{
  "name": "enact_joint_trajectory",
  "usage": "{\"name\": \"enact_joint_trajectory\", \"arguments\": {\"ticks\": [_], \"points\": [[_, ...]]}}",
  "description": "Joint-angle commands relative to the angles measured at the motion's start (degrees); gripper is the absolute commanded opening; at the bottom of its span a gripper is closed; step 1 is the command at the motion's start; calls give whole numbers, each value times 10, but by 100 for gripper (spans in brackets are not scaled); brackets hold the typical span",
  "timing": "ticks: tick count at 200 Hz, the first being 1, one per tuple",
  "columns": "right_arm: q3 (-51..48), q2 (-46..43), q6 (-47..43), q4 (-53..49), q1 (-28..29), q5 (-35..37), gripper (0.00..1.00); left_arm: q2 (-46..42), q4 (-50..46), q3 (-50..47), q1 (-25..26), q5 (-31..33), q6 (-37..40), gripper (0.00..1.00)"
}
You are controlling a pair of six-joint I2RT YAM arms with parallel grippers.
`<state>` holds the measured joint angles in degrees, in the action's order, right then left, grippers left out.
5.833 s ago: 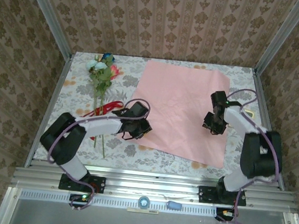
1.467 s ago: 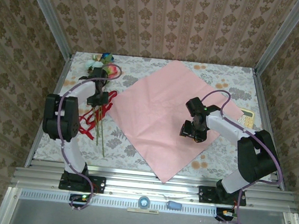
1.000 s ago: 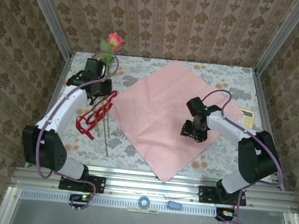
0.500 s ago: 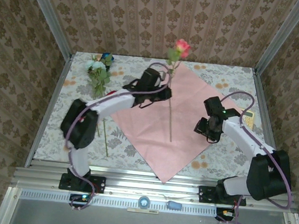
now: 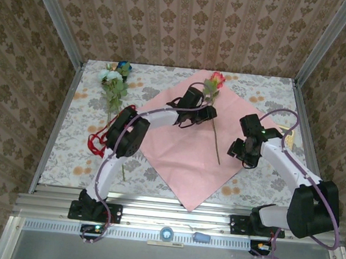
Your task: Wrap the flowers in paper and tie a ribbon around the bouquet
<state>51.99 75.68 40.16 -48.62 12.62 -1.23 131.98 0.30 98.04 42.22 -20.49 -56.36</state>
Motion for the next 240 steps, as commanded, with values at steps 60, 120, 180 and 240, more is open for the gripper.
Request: {"name": "enact_joint_trajectory", "arguments": {"ticks": [60, 120, 180, 240], "points": [[52, 64, -56, 13, 5, 4, 57, -356, -336, -124, -164, 108, 143, 36], [95, 95, -77, 20, 52, -32, 56, -355, -394, -185, -334, 146, 314, 32], [101, 94, -53, 32, 84, -73, 57, -229, -403, -145, -362, 235, 366, 35], [102, 84, -50, 19, 85, -72, 57, -165, -383, -121, -365, 253, 397, 31]]}}
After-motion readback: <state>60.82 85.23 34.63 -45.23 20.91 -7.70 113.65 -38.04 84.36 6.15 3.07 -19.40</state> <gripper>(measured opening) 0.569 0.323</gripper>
